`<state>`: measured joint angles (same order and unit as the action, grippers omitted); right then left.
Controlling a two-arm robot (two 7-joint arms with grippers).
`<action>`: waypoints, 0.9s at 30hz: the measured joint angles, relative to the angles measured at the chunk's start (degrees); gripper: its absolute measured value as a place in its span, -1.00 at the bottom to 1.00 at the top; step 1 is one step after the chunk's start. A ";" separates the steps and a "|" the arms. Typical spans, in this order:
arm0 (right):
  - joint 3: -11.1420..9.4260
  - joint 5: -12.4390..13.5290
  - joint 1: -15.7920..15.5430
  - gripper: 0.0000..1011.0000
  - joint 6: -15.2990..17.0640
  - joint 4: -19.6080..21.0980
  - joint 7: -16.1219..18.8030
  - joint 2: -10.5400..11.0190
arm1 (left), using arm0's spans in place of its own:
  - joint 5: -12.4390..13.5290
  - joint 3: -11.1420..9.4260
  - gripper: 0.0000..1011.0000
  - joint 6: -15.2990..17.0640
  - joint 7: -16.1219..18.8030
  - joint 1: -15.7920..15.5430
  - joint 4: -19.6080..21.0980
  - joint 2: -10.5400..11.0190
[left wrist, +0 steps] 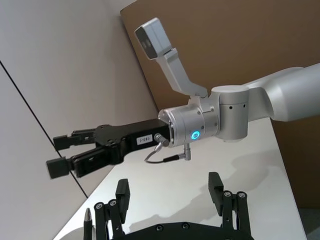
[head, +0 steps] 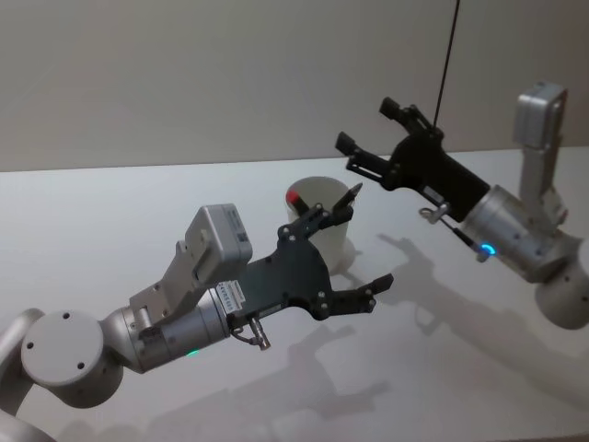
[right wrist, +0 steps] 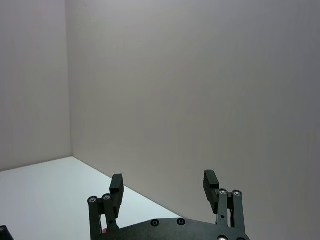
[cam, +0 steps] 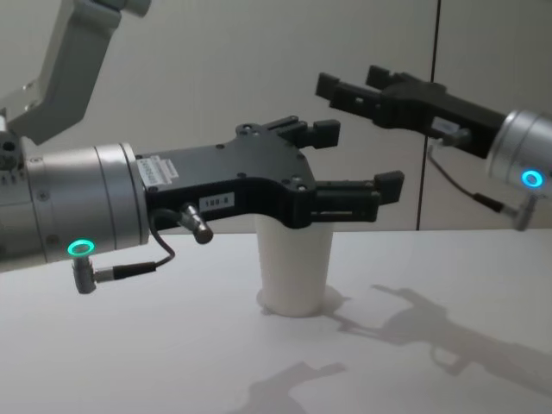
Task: Place the pen into the pen holder.
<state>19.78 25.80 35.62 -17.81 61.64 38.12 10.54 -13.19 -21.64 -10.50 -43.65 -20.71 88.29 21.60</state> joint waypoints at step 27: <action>-1.50 0.28 -3.25 0.98 1.95 5.93 -1.21 2.83 | 0.00 0.00 0.99 0.00 0.00 0.00 0.00 0.00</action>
